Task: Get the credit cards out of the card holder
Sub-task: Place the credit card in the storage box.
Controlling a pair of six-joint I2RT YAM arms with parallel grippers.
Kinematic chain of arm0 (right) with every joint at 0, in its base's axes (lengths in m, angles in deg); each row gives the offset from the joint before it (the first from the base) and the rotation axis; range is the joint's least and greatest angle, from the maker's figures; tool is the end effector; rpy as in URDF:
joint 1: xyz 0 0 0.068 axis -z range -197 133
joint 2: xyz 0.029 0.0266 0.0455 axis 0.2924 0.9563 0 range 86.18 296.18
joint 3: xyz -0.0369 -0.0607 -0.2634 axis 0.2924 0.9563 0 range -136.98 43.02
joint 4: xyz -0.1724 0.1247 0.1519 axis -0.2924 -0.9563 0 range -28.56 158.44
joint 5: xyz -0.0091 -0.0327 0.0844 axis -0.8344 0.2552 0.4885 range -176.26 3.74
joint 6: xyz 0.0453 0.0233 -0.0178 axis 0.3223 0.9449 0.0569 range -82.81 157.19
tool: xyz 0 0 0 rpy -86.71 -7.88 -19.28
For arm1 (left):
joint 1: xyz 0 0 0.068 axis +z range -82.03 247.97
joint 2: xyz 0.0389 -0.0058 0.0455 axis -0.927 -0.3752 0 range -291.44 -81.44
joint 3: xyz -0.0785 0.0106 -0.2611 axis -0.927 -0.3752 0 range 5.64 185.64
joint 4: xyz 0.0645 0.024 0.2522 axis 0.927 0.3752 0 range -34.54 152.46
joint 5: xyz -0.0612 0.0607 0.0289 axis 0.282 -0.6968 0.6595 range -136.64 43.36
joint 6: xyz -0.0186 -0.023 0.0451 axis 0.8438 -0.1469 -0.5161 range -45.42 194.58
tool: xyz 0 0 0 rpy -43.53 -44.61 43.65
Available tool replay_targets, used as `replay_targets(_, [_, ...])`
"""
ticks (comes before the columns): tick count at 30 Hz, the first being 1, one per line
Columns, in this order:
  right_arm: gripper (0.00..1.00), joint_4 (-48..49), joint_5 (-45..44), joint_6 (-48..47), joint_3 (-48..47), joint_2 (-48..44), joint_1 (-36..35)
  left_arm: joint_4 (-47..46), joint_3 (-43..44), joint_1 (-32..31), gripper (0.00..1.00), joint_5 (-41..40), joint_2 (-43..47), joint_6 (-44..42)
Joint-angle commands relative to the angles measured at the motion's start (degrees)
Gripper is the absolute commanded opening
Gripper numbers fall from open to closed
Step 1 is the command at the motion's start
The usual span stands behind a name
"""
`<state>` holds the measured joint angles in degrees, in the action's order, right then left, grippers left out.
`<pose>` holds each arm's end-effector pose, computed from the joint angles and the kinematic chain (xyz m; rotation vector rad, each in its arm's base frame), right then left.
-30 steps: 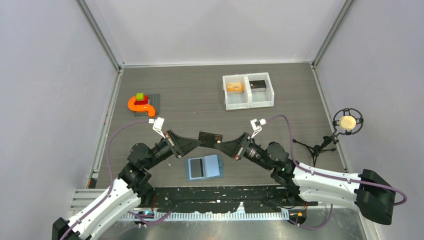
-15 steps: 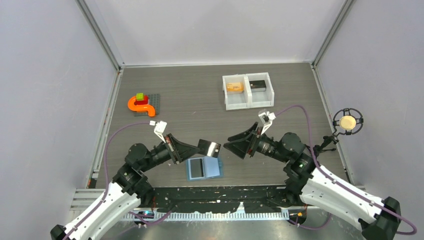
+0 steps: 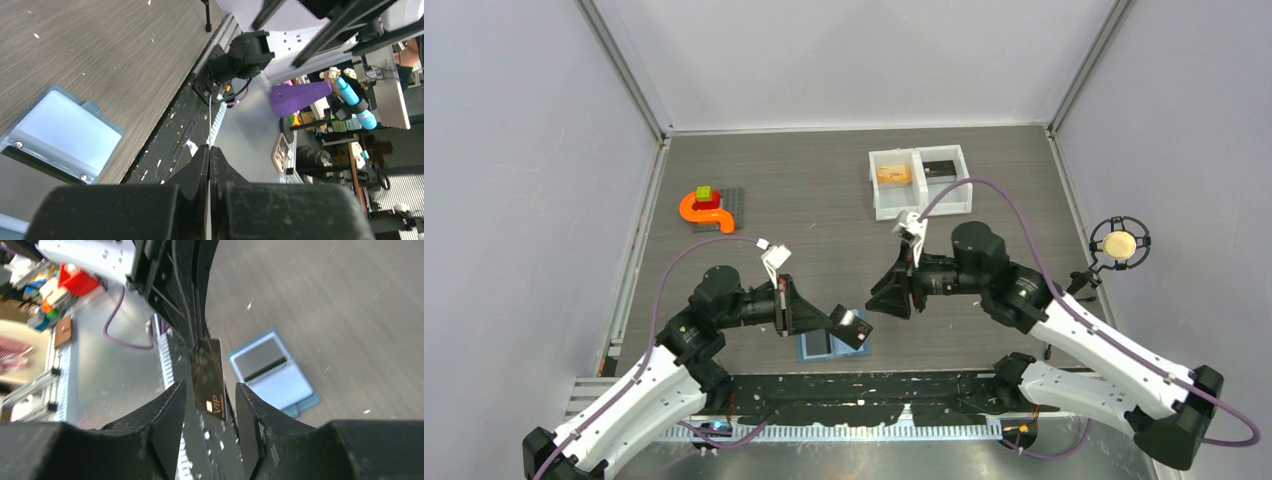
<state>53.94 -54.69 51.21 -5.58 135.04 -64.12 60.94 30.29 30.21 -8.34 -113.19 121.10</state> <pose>0.1173 0.1537 0.3445 -0.9535 1.7317 1.2273 0.1014 -0.1065 0.2594 0.4001 2.0268 -1.5827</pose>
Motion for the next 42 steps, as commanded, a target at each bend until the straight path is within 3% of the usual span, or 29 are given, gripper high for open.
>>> replay_targets(1, [0.48, -3.03, 10.68, -2.91, -1.81, 4.06, 0.18, -0.7, 1.84, 0.02, 0.0, 5.19, 0.14, -2.2])
replay_targets(15, [0.47, 5.23, 18.01, -0.11, -1.2, 14.97, -0.07, -4.39, 1.88, -0.02, 0.0, 7.75, -2.96, -1.61])
replay_targets(23, [0.41, 9.74, 18.35, 1.68, -0.5, 18.61, -1.58, -7.14, 1.38, 0.01, 0.0, 8.55, -4.69, -0.88])
replay_targets(26, [0.34, 9.95, 18.51, 1.8, -0.97, 19.82, -1.74, -8.01, 1.46, 0.01, 0.0, 9.12, -5.35, -0.73])
replay_targets(29, [0.1, 10.16, 18.23, 1.57, -1.2, 20.34, -1.71, -7.82, 1.75, -0.01, 0.0, 9.11, -5.72, -1.02])
replay_targets(31, [0.06, 10.64, 16.94, 1.76, -1.01, 19.94, -1.67, -6.73, 2.02, -0.01, 0.0, 8.3, -5.78, -1.44])
replay_targets(32, [0.06, 10.82, 16.46, 2.0, -0.99, 19.77, -1.51, -5.95, 2.18, 0.01, 0.05, 7.49, -5.77, -1.79])
replay_targets(36, [0.05, 13.67, 13.0, 5.43, 0.16, 17.67, 0.4, 1.03, 3.96, 0.04, 0.43, 2.33, -4.71, -5.33])
replay_targets(38, [0.05, 14.17, 10.68, 7.15, 0.92, 16.72, 2.11, 4.71, 5.32, 0.1, 0.56, -1.21, -3.82, -7.08])
replay_targets(40, [0.05, 15.73, 8.2, 8.23, 1.36, 15.99, 3.99, 9.11, 7.13, 0.1, 0.87, -5.67, -3.0, -9.64])
replay_targets(42, [0.05, 16.48, 5.27, 9.61, 1.79, 15.44, 6.16, 13.98, 9.24, 0.16, 0.99, -10.84, -2.27, -11.52])
